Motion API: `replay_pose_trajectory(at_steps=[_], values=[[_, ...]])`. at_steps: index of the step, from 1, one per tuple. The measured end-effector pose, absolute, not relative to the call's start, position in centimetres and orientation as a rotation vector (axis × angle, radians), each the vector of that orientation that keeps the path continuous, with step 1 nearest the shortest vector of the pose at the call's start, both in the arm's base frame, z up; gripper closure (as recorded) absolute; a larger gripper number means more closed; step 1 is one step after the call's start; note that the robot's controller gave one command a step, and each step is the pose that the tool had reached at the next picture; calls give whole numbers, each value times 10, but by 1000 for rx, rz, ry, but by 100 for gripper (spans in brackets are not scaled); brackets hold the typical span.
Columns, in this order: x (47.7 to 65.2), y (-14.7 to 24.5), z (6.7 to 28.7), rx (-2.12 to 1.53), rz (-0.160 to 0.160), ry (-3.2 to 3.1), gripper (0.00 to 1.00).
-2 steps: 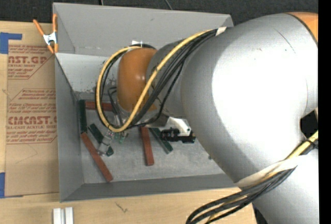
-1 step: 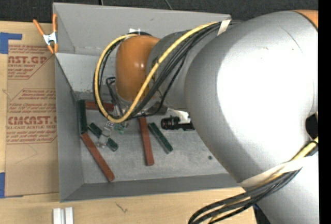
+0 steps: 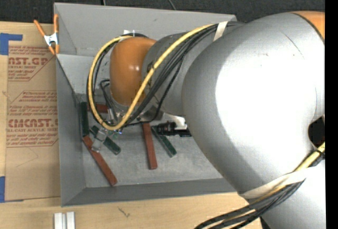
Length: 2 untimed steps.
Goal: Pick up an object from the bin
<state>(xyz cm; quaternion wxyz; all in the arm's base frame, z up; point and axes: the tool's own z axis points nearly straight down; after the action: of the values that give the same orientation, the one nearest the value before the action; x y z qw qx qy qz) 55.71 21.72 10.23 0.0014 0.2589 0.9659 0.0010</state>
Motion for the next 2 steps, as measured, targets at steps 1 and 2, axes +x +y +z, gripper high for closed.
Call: replay_pose_trajectory(at_steps=[1,2], values=[[578,198,80,1166,4,2917,0],[595,214,72,697,3,3058,100]])
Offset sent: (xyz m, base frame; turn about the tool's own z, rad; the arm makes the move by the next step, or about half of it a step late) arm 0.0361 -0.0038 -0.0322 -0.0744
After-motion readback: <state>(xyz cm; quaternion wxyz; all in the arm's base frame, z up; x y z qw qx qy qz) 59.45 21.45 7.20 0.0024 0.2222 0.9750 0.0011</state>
